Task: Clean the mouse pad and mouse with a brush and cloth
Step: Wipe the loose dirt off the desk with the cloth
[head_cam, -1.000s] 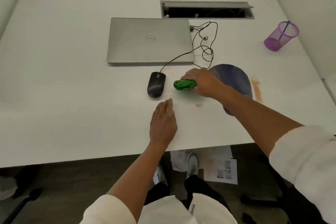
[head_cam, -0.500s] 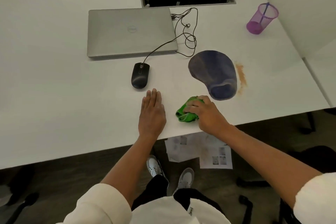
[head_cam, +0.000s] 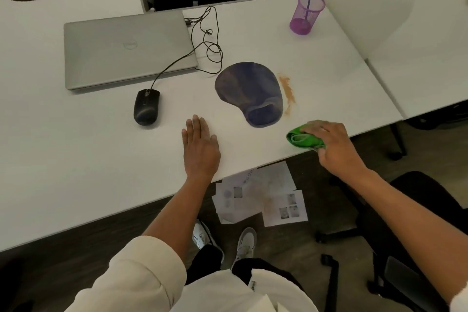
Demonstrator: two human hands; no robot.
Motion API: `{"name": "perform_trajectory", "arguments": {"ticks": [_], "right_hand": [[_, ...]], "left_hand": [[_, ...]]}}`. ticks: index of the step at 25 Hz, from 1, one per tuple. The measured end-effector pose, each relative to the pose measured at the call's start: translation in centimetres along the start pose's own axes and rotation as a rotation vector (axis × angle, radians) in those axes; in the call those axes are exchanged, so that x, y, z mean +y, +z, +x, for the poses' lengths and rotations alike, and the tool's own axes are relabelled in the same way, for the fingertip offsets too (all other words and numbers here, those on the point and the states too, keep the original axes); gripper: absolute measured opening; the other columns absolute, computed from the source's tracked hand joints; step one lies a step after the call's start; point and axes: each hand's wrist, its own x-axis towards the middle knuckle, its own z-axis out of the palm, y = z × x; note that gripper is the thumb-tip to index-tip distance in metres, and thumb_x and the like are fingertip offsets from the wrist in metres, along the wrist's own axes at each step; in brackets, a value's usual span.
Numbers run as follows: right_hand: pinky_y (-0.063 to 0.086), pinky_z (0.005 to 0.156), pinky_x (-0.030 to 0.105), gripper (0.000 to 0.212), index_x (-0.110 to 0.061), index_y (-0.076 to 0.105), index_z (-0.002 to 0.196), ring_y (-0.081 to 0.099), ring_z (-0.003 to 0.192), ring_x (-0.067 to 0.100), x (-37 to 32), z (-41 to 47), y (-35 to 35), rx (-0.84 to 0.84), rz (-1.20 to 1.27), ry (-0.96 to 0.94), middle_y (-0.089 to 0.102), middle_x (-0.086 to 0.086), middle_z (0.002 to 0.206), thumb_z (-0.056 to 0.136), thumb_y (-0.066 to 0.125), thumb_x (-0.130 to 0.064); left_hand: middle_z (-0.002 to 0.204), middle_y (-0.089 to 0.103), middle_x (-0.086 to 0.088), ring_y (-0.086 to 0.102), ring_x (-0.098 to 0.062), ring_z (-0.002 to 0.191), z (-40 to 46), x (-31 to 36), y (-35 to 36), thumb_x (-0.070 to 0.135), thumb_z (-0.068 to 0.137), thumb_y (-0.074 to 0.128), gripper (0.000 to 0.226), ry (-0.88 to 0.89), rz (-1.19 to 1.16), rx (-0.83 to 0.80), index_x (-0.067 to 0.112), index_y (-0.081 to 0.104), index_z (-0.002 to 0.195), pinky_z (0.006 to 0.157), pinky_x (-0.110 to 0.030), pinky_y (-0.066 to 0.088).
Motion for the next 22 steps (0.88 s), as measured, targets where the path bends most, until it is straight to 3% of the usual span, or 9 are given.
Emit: {"name": "perform_trajectory", "arguments": {"ticks": [3,6,13,17,22], "right_hand": [[0.039,0.106,0.041,0.061,-0.012,0.056,0.136,0.051,0.123,0.03,1.2,4.5,-1.0,0.087,0.056,0.038,0.057,0.011,0.135,0.08,0.07,0.008],[0.034,0.103,0.033,0.057,-0.014,0.056,0.136,0.051,0.126,0.027,2.9,10.7,-1.7,0.109,0.042,0.033,0.057,0.009,0.135,0.083,0.071,0.002],[0.049,0.087,0.044,0.058,-0.025,0.056,0.134,0.048,0.111,0.037,4.4,25.1,-0.9,-0.032,-0.15,0.079,0.053,0.008,0.134,0.084,0.058,0.003],[0.049,0.087,0.046,0.06,-0.026,0.055,0.137,0.045,0.112,0.037,4.2,27.5,1.2,-0.112,-0.238,0.019,0.05,0.006,0.137,0.084,0.053,0.003],[0.044,0.099,0.047,0.058,-0.028,0.051,0.143,0.037,0.126,0.037,4.8,25.8,2.1,-0.152,-0.261,-0.009,0.042,0.003,0.148,0.089,0.054,-0.005]], "left_hand": [[0.171,-0.007,-0.009,-0.01,-0.023,0.158,0.1,0.1,0.4,0.035,0.11,0.021,0.063,-0.022,0.018,0.025,0.009,-0.001,0.162,0.127,-0.038,-0.008],[0.171,-0.006,-0.009,-0.01,-0.022,0.158,0.2,0.3,0.7,0.035,0.109,0.02,0.063,-0.024,0.028,0.042,0.009,-0.001,0.162,0.128,-0.038,-0.006],[0.17,-0.013,-0.003,-0.018,-0.014,0.156,0.5,0.3,1.4,0.038,0.107,0.013,0.063,-0.057,0.045,0.07,0.013,-0.006,0.162,0.126,-0.033,-0.01],[0.169,-0.017,0.001,-0.022,-0.01,0.154,0.6,0.2,1.6,0.042,0.104,0.008,0.065,-0.069,0.068,0.08,0.016,-0.009,0.161,0.125,-0.03,-0.013],[0.17,-0.015,-0.001,-0.022,-0.01,0.154,0.7,0.4,1.4,0.034,0.109,0.018,0.062,-0.074,0.067,0.073,0.015,-0.008,0.161,0.126,-0.031,-0.012]]}}
